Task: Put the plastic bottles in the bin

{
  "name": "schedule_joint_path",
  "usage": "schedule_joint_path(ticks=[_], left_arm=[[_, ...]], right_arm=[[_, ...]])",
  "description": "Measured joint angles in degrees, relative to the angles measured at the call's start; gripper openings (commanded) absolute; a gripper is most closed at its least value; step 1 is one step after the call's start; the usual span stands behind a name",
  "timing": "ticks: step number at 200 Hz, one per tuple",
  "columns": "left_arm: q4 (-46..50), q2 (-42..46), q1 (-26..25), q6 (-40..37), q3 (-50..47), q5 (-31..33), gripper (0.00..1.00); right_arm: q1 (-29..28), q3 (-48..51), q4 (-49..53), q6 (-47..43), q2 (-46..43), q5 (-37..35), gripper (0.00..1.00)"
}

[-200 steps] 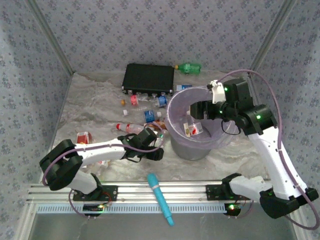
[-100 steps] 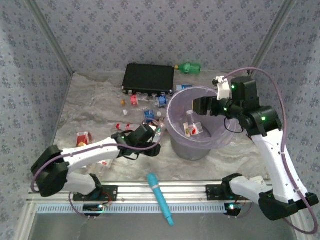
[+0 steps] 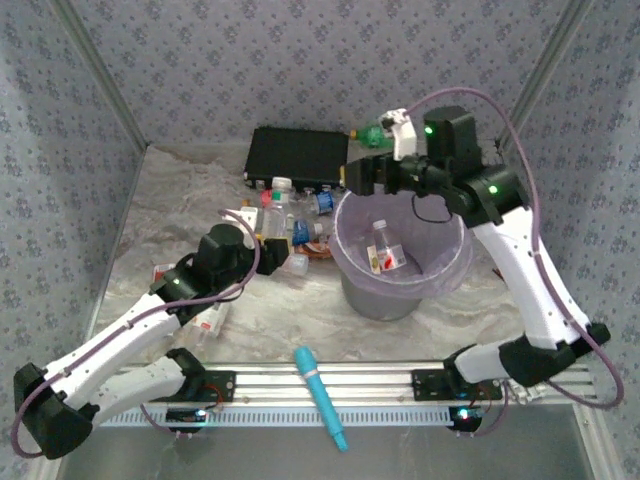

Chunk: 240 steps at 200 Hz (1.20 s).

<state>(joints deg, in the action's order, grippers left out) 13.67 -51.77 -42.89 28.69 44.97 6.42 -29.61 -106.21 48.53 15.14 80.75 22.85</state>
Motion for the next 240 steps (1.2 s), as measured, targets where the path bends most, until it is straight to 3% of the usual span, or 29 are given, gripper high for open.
schedule_joint_path(ticks=[38,86,126,153,190,199,226,240], left_arm=[[-7.9,0.3,0.5,-1.9,-1.0,-3.6,0.36],[-15.7,-1.8,0.5,-2.8,-1.6,-8.5,0.35],[-17.2,-2.4,0.5,-3.2,-1.6,-9.4,0.35],[-17.4,-2.4,0.5,-3.2,-1.6,-9.4,0.35],[-17.9,-2.8,0.5,-3.2,-1.6,-9.4,0.36],[-17.9,-2.9,0.5,-3.2,-1.6,-9.4,0.43],[-17.5,-2.9,0.5,-3.8,-1.5,-9.1,0.78],[-15.5,-2.9,0.5,-4.2,-1.1,-9.1,0.88]], right_arm=[[-5.2,-7.6,-0.5,0.8,9.6,-0.3,0.88],[-6.9,-12.3,-1.2,2.0,19.6,0.6,0.81],[-8.1,-12.6,-1.7,2.5,23.6,1.7,0.64],[-8.2,-12.6,-2.5,2.7,23.7,2.1,0.43],[-8.1,-12.6,-3.0,4.1,23.7,2.8,0.35],[-8.1,-12.6,-3.0,4.1,23.7,2.8,0.34],[-8.1,-12.6,-3.1,4.0,23.7,3.0,0.31],[-8.1,-12.6,-3.3,3.5,23.7,3.2,0.29]])
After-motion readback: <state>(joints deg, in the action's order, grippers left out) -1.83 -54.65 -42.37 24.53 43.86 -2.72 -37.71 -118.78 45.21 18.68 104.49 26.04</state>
